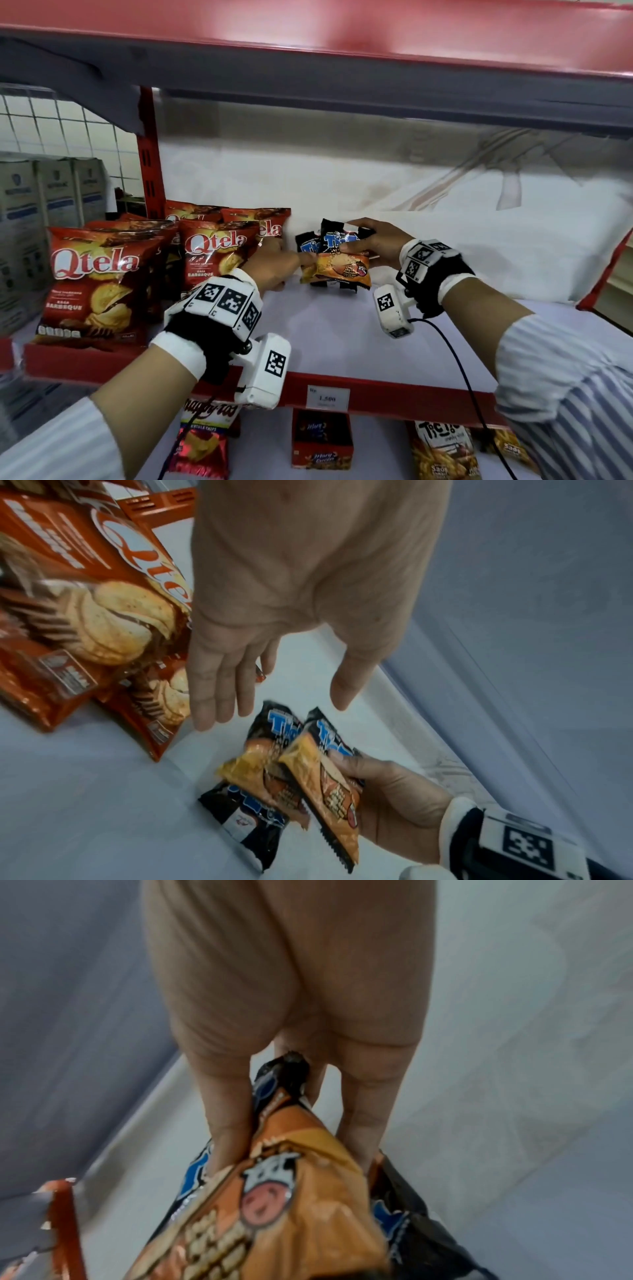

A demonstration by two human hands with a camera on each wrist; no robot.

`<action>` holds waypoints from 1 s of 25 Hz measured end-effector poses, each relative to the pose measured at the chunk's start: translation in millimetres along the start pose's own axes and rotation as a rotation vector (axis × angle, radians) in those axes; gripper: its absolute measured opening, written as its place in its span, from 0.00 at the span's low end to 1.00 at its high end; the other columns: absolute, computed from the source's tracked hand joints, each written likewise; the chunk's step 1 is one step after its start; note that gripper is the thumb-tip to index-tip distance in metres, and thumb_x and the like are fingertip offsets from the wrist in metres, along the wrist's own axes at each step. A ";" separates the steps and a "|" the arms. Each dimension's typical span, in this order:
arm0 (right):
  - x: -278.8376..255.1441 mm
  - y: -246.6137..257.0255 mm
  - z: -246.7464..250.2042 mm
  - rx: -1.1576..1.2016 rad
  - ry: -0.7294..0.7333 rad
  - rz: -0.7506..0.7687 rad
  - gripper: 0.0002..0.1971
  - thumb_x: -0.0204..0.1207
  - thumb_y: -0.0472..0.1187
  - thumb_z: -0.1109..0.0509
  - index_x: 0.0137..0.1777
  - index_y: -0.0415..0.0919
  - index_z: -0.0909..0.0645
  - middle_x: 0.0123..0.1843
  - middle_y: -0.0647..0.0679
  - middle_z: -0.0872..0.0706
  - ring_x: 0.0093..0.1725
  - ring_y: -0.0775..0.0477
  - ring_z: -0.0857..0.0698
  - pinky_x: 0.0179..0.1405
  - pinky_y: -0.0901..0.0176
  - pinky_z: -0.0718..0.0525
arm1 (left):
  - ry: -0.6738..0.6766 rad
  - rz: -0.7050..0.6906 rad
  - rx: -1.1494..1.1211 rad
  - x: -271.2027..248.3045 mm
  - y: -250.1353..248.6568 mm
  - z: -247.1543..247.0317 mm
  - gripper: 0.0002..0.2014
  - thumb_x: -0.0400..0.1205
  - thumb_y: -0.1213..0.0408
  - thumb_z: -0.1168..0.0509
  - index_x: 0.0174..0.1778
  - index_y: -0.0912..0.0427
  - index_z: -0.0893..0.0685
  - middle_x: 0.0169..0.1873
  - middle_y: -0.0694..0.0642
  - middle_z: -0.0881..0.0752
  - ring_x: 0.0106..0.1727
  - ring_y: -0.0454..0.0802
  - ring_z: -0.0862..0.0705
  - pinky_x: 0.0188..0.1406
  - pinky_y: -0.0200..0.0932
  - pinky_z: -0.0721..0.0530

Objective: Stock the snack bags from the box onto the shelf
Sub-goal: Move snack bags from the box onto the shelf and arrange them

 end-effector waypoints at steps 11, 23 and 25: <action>15.5 -32.0 -5.9 -0.409 -0.045 -0.180 0.38 0.62 0.40 0.16 0.68 0.45 0.33 0.60 0.46 0.25 0.51 0.42 0.16 0.45 0.44 0.11 | -0.046 -0.016 0.130 -7.6 16.1 22.9 0.21 0.79 0.60 0.30 0.66 0.61 0.22 0.53 0.58 0.19 0.53 0.52 0.20 0.49 0.48 0.15; -23.2 -8.5 13.6 -0.529 -0.128 -0.255 0.39 0.64 0.47 0.18 0.73 0.45 0.33 0.61 0.41 0.21 0.58 0.37 0.15 0.58 0.42 0.15 | -0.011 -0.026 0.101 -34.5 14.2 26.5 0.17 0.79 0.62 0.30 0.63 0.60 0.20 0.59 0.59 0.18 0.59 0.53 0.20 0.43 0.44 0.16; -32.1 4.8 15.0 -0.477 -0.187 -0.204 0.30 0.67 0.45 0.20 0.67 0.44 0.28 0.55 0.42 0.18 0.53 0.40 0.14 0.54 0.46 0.13 | -0.004 -0.054 0.082 -42.8 10.3 26.7 0.16 0.79 0.63 0.31 0.62 0.60 0.21 0.58 0.60 0.18 0.55 0.52 0.19 0.44 0.45 0.16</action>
Point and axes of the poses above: each hand's wrist, its own x-axis towards the middle knuckle, its own z-axis out of the back of the hand, y = z × x, the point moved 4 cm from there along x, towards the middle knuckle
